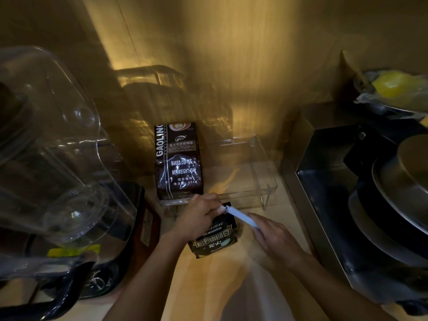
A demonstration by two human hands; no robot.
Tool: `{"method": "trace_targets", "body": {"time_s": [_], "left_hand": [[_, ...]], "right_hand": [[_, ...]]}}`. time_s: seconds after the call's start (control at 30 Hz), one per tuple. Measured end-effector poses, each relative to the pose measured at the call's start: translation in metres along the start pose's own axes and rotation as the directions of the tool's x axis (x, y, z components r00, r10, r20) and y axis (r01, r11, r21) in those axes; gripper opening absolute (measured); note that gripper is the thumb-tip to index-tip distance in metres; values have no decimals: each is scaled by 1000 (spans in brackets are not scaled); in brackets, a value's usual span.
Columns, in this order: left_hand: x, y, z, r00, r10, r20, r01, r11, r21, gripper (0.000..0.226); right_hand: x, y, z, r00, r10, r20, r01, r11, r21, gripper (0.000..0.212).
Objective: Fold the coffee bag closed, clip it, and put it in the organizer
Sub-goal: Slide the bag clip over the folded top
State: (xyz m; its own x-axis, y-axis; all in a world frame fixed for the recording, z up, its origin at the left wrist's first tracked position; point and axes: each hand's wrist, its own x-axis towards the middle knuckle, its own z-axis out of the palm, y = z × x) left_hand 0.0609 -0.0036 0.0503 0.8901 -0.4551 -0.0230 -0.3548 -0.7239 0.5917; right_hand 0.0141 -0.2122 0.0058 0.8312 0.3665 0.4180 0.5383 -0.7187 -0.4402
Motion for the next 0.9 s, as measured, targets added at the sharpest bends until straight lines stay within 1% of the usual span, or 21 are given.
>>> {"method": "trace_targets", "body": {"time_s": [0.07, 0.17, 0.2, 0.23, 0.3, 0.37, 0.4, 0.43, 0.47, 0.5, 0.57, 0.63, 0.7, 0.73, 0.8, 0.9], "left_hand": [[1, -1, -2, 1000, -20, -19, 19, 999, -31, 18], [0, 0, -3, 999, -23, -46, 22, 999, -27, 17], [-1, 1, -3, 998, -18, -60, 16, 1000, -27, 16], [-2, 1, -3, 997, -14, -75, 12, 1000, -29, 16], [-5, 1, -3, 994, -9, -106, 5, 999, -40, 15], [-6, 1, -3, 992, -10, -127, 3, 999, -54, 16], [-7, 1, -2, 991, -17, -134, 9, 998, -63, 17], [-7, 1, -1, 990, -27, -142, 17, 997, -73, 17], [-8, 2, -1, 989, -37, -146, 25, 996, -84, 17], [-8, 2, 0, 988, -45, -146, 31, 995, -94, 17], [-8, 5, 1, 989, -52, -141, 37, 993, -109, 18], [-7, 7, 1, 990, -57, -133, 42, 993, -112, 19], [-8, 8, 0, 989, -68, -132, 53, 992, -111, 19], [-8, 8, 0, 988, -73, -135, 58, 992, -111, 19], [-10, 8, 0, 986, -76, -147, 60, 992, -109, 19], [-13, 7, 1, 981, -86, -175, 66, 991, -119, 15]], "right_hand": [[2, -1, -1, 1000, 7, -6, -7, 999, 46, 32], [1, 3, -2, 999, -49, 15, 48, 996, 78, 30], [0, 5, -3, 999, -24, 26, 21, 993, 120, 28], [-2, 8, -5, 999, 35, 36, -41, 982, 185, 26], [-5, 13, -7, 985, 161, 55, -170, 930, 327, 20], [-5, 17, -8, 973, 220, 65, -227, 873, 432, 13], [-4, 19, -9, 967, 235, 97, -253, 853, 456, 13], [-2, 19, -10, 955, 254, 152, -295, 842, 451, 19], [-1, 20, -10, 937, 281, 209, -345, 842, 415, 26], [0, 19, -10, 919, 307, 247, -379, 859, 343, 32], [0, 18, -10, 933, 283, 222, -327, 925, 194, 36], [-1, 16, -12, 969, 191, 156, -215, 965, 152, 25], [-3, 17, -14, 982, 123, 143, -149, 972, 185, 16], [-3, 18, -15, 982, 106, 157, -138, 967, 215, 14], [-3, 19, -16, 973, 96, 209, -158, 940, 301, 11], [0, 22, -21, 954, 135, 269, -237, 889, 392, 12]]}}
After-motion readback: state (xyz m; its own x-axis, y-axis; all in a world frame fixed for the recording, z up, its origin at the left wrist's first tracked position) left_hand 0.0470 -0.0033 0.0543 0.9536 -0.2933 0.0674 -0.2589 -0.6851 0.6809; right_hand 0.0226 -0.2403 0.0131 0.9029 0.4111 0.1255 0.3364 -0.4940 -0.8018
